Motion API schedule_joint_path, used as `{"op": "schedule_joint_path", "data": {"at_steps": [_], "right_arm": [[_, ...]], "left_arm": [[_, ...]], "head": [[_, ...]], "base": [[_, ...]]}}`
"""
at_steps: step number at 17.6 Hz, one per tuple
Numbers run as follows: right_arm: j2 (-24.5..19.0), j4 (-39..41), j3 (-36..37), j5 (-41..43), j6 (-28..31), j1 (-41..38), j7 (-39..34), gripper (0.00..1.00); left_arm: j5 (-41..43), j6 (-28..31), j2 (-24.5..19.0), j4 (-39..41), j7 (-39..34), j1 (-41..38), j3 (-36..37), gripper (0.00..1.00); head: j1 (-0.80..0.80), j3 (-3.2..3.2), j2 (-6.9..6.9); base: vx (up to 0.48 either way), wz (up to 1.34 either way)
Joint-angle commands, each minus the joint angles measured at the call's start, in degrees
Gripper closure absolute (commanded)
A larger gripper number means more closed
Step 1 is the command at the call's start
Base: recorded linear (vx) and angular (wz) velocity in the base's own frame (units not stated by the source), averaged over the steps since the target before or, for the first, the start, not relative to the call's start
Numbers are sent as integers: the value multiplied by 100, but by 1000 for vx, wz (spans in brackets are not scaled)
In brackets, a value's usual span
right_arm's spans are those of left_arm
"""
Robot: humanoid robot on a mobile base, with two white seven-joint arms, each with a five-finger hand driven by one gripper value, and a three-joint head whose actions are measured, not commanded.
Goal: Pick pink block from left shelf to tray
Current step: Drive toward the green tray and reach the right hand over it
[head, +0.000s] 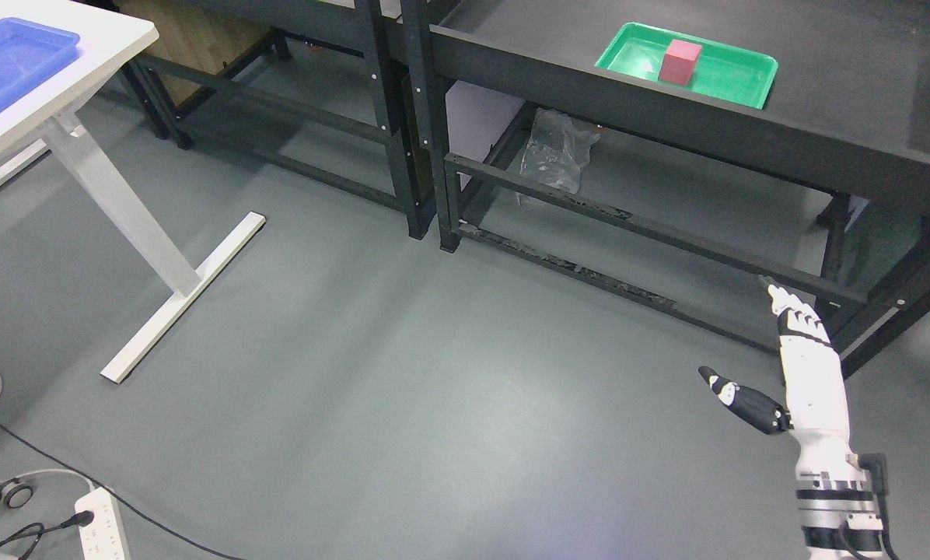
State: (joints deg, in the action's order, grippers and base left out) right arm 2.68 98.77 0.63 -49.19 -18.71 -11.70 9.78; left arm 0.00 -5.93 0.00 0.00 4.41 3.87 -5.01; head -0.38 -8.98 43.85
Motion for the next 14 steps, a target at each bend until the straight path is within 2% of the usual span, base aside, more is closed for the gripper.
{"op": "schedule_joint_path", "data": {"at_steps": [1, 14], "right_arm": [[31, 2, 157, -249, -54, 10, 111, 1], [31, 2, 166, -249, -62, 36, 226, 1]], "left_arm": [[-44, 4, -100, 100, -2, 0, 0, 0], [-44, 4, -100, 100, -2, 0, 0, 0]], "head": [[0, 0, 0], [0, 0, 0]], "base": [[203, -75], [217, -46]]}}
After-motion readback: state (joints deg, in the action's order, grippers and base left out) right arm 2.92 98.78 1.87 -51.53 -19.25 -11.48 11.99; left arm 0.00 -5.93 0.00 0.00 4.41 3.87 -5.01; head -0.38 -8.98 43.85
